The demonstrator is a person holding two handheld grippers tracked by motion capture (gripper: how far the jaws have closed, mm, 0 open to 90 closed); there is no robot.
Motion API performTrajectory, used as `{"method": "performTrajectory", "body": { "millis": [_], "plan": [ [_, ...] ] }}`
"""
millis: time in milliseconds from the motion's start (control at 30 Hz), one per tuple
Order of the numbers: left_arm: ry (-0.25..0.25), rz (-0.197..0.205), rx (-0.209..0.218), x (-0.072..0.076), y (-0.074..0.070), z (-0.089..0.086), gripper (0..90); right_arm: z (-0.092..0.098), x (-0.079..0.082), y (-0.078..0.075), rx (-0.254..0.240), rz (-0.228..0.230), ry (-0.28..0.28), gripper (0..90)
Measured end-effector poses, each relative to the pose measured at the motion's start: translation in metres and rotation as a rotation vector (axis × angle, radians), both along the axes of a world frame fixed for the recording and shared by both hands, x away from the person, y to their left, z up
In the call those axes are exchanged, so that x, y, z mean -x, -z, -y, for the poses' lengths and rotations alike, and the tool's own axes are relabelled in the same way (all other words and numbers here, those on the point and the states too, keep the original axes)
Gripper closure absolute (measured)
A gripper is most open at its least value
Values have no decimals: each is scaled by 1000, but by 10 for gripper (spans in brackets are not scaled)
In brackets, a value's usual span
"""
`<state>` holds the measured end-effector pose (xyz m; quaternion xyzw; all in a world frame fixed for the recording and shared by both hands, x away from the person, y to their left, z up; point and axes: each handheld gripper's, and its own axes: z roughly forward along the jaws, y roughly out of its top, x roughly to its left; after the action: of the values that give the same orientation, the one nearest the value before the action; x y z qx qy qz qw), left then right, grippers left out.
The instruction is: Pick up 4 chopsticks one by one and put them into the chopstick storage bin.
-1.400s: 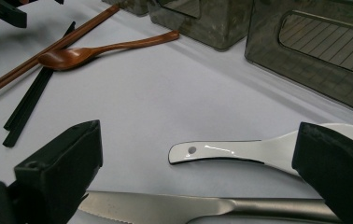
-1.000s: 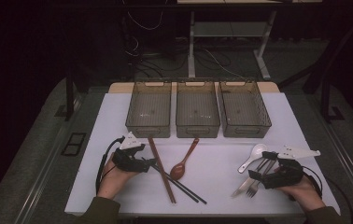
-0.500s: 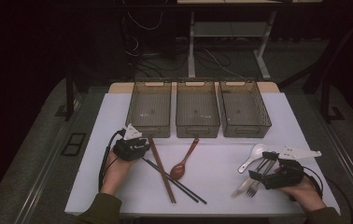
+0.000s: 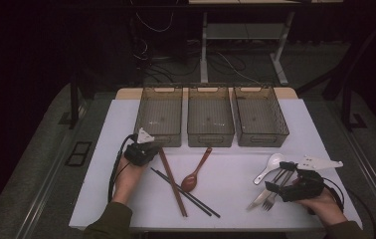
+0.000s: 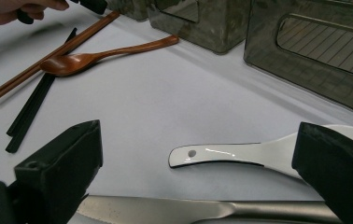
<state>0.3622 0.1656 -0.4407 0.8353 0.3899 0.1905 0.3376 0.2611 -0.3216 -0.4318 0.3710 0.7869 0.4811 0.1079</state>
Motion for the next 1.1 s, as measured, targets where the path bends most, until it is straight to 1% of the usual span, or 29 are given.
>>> {"method": "performTrajectory", "body": {
  "millis": [67, 133, 167, 267, 333, 467, 567, 667, 867, 900, 1000, 1067, 1100],
  "plan": [
    [0, -2, -17, -2, 2, -1, 889, 0, -1, 0, 1, -2, -1, 18],
    [-7, -1, -18, -4, 3, 0, 889, 0, -2, 0, -1, -3, -3, 18],
    [-5, -5, -27, -4, 3, -1, 889, 0, -2, 0, 2, -1, -6, 18],
    [-5, -8, -31, -6, 4, 1, 889, -1, -2, 0, 4, -2, -8, 19],
    [0, -12, -42, -6, 5, 2, 889, -2, -3, 0, 0, -1, -11, 19],
    [7, -9, -44, -6, 5, 4, 889, -4, -4, 0, 9, -6, -17, 19],
    [12, -9, -34, -6, 5, 6, 889, -4, -4, 0, 5, -3, -18, 19],
    [19, -8, -37, -7, 4, 7, 889, -4, -4, 0, 7, -5, -16, 18],
    [31, -7, -27, -8, 4, 11, 889, -4, -4, 0, 8, -5, -17, 18],
    [32, -13, -30, -8, 4, 12, 889, -4, -4, 0, 7, -5, -17, 19],
    [36, -14, -25, -9, 4, 14, 889, -4, -4, 0, 9, -5, -17, 19],
    [48, -15, -29, -9, 4, 16, 889, -4, -4, 0, 10, -5, -18, 19],
    [48, -12, -23, -9, 4, 17, 889, -4, -4, 0, 11, -5, -18, 18]
  ]
}}
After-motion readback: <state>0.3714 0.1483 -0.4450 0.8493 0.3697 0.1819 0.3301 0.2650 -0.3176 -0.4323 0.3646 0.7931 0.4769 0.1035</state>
